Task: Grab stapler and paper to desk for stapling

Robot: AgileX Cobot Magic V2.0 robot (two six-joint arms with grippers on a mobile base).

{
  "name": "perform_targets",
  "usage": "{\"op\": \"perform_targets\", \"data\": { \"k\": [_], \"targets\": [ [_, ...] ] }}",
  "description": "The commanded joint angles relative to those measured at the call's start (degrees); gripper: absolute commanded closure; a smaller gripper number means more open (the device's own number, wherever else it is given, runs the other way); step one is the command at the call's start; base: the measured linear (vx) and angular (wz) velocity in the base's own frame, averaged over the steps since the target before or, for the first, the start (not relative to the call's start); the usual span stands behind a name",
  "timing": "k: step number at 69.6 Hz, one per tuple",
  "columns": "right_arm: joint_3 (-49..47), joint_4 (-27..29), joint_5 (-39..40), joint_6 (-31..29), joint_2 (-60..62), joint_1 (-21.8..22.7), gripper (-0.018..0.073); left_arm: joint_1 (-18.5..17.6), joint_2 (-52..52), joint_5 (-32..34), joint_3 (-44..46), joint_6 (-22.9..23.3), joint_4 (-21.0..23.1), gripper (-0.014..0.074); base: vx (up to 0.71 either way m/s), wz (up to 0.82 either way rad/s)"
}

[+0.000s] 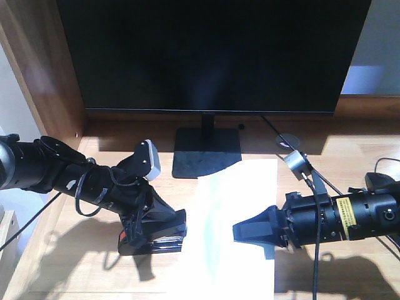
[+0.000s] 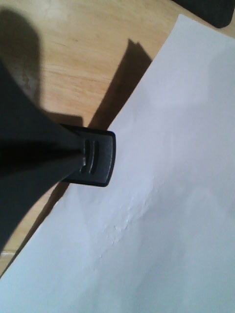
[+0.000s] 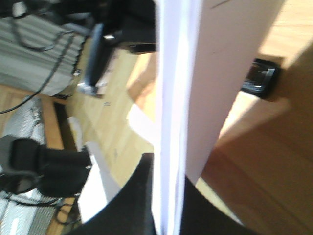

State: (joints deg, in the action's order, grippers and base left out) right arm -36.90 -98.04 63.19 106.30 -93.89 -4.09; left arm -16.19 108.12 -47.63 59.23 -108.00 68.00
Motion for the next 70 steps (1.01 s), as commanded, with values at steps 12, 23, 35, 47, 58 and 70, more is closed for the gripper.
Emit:
{"op": "perform_targets", "data": {
  "k": [12,23,35,47,58,70],
  "targets": [
    [-1.28,2.62,-2.56,-2.18,-0.88,0.06,0.0562,-0.24,-2.38,-1.48,1.43,0.41,2.48,0.0603,0.0,0.0],
    [-1.28,5.22,-2.38,-4.37,-3.08,0.06,0.0562,-0.24,-2.38,-1.48,1.43,0.41,2.48,0.0603,0.0,0.0],
    [-1.28,8.02,-2.95,-6.47,-5.56,0.06,0.0562,-0.24,-2.38,-1.48,1.43,0.41,2.48,0.0603,0.0,0.0],
    [-1.28,9.45,-6.9,-6.8,-5.97,0.11,0.0562,-0.24,-2.38,-1.48,1.43,0.41,2.48,0.0603,0.0,0.0],
    [-1.28,11.87,-8.25,-6.96,-5.9,0.11,0.0562,-0.24,-2.38,-1.48,1.43,0.41,2.48,0.0603,0.0,0.0],
    [-1.28,12.94,-10.35,-7.69,-4.13,0.11,0.0562,-0.24,-2.38,-1.48,1.43,0.41,2.48,0.0603,0.0,0.0]
  ]
}}
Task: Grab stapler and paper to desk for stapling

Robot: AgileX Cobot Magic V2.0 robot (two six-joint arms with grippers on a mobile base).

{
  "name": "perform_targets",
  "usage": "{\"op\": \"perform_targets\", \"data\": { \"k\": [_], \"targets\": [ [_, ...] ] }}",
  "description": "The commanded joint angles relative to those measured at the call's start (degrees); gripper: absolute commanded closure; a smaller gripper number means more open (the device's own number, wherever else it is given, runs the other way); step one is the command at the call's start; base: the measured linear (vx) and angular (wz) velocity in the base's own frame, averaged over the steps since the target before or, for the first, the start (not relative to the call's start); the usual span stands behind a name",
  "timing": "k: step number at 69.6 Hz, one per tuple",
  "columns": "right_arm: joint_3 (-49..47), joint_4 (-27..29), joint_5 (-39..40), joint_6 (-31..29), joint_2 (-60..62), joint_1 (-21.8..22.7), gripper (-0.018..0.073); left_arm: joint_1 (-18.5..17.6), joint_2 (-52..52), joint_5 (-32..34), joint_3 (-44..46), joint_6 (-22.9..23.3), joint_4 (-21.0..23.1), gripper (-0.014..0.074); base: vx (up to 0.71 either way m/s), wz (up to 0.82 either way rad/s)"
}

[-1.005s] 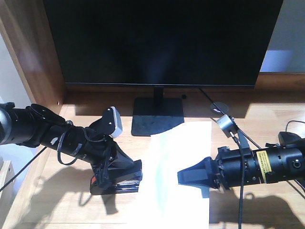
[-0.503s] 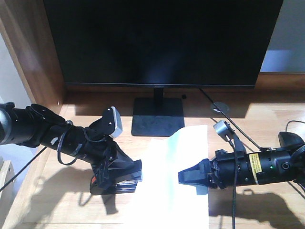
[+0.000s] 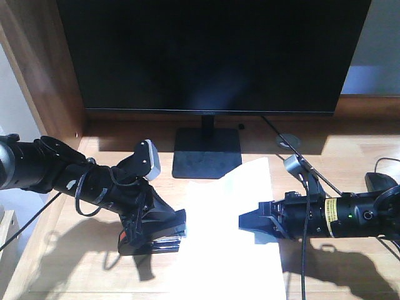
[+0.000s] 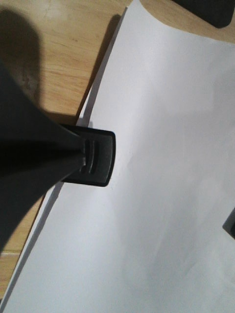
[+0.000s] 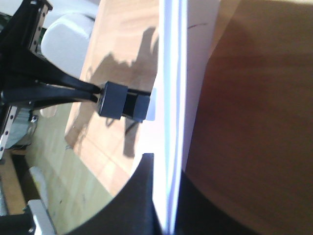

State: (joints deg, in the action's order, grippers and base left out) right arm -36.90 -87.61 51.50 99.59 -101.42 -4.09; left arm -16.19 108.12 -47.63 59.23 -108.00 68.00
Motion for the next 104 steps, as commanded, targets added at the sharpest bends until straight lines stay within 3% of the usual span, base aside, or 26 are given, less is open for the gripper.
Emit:
{"op": "perform_targets", "data": {
  "k": [1,14,43,66,91,104],
  "targets": [
    [-1.28,2.51,1.01,-0.99,3.5,0.11,0.0562,-0.24,-2.38,-1.48,1.43,0.41,2.48,0.0603,0.0,0.0],
    [-1.28,2.71,-3.19,-0.55,6.44,0.11,0.0562,-0.24,-2.38,-1.48,1.43,0.41,2.48,0.0603,0.0,0.0],
    [-1.23,0.75,-2.32,0.15,6.58,0.06,0.0562,-0.24,-2.38,-1.48,1.43,0.41,2.48,0.0603,0.0,0.0],
    [-1.23,-0.22,6.6,-9.92,6.58,0.06,0.0562,-0.24,-2.38,-1.48,1.43,0.41,2.48,0.0603,0.0,0.0],
    [-1.23,-0.01,7.31,-3.92,3.43,0.06,0.0562,-0.24,-2.38,-1.48,1.43,0.41,2.48,0.0603,0.0,0.0],
    [-1.23,2.94,10.43,-3.98,-1.19,0.06,0.0562,-0.24,-2.38,-1.48,1.43,0.41,2.48,0.0603,0.0,0.0]
  ]
}}
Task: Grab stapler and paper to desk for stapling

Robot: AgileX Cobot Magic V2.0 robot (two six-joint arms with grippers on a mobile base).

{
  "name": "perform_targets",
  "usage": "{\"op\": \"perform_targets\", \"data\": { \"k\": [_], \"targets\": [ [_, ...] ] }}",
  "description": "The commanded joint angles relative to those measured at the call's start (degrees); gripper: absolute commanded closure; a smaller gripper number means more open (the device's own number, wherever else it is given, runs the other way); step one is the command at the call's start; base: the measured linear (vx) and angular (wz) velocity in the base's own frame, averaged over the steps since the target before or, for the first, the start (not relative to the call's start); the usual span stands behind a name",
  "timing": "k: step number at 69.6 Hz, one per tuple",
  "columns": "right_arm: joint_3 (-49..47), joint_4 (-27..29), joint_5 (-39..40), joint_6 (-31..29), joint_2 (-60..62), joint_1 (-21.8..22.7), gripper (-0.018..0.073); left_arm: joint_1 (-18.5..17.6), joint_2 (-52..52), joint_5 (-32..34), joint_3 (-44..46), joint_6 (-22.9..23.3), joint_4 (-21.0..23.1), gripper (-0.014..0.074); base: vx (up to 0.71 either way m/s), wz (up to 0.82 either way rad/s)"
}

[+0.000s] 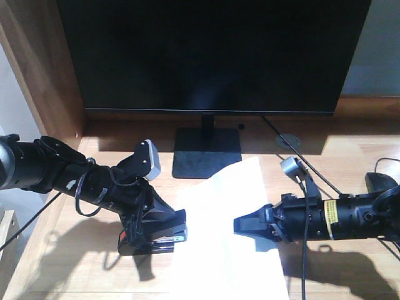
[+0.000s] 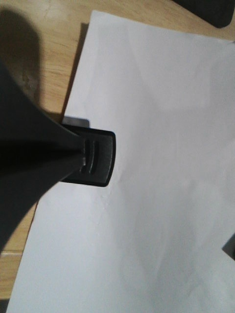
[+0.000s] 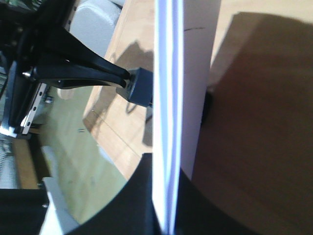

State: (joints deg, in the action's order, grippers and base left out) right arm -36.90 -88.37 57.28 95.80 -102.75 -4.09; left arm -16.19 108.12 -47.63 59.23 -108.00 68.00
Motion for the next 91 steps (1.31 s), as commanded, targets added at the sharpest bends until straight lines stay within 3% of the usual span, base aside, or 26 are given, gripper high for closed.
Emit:
{"op": "perform_targets", "data": {
  "k": [1,24,64,91],
  "targets": [
    [-1.23,3.98,4.81,-0.19,-0.13,0.06,0.0562,-0.24,-2.38,-1.48,1.43,0.41,2.48,0.0603,0.0,0.0],
    [-1.23,12.39,7.01,-0.19,-4.85,0.06,0.0562,-0.24,-2.38,-1.48,1.43,0.41,2.48,0.0603,0.0,0.0],
    [-1.23,17.13,8.67,-1.85,-9.4,0.06,0.0562,-0.24,-2.38,-1.48,1.43,0.41,2.48,0.0603,0.0,0.0],
    [-1.23,17.14,9.01,-2.54,-9.4,0.06,0.0562,-0.24,-2.38,-1.48,1.43,0.41,2.48,0.0603,0.0,0.0]
  ]
}}
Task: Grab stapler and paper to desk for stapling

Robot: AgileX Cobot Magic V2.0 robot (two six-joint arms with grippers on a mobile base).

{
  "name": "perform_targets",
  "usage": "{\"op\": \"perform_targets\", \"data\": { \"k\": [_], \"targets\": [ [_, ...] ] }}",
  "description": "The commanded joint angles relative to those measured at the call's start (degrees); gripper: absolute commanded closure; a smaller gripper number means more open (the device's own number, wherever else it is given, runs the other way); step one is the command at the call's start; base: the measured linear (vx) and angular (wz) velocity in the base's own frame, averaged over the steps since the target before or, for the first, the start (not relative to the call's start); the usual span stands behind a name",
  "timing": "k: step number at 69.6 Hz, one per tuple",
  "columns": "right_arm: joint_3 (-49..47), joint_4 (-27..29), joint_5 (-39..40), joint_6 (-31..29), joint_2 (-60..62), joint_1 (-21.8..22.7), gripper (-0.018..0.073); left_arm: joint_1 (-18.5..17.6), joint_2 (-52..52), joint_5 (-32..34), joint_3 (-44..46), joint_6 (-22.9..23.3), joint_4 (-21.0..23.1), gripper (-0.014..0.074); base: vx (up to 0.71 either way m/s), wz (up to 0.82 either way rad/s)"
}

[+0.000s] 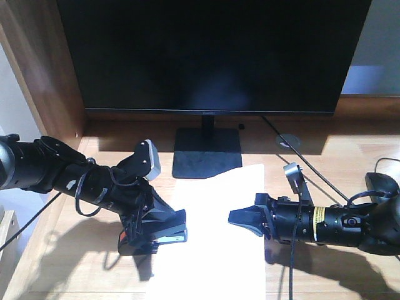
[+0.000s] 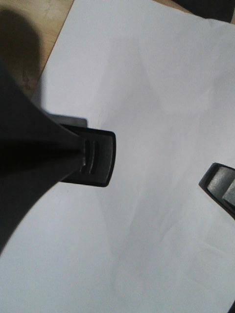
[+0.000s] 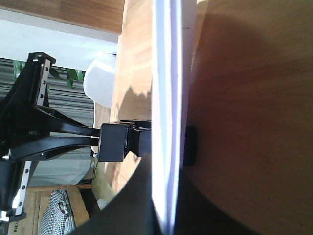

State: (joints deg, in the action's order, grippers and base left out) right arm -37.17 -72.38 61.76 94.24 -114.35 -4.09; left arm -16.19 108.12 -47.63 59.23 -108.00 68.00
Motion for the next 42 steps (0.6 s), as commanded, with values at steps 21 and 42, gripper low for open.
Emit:
{"op": "perform_targets", "data": {
  "k": [21,42],
  "targets": [
    [-1.01,0.52,5.06,-1.39,2.2,0.06,0.0562,-0.24,-2.38,-1.48,1.43,0.41,2.48,0.0603,0.0,0.0],
    [-3.67,-3.29,5.01,1.43,2.2,0.06,0.0562,-0.24,-2.38,-1.48,1.43,0.41,2.48,0.0603,0.0,0.0]
  ]
}}
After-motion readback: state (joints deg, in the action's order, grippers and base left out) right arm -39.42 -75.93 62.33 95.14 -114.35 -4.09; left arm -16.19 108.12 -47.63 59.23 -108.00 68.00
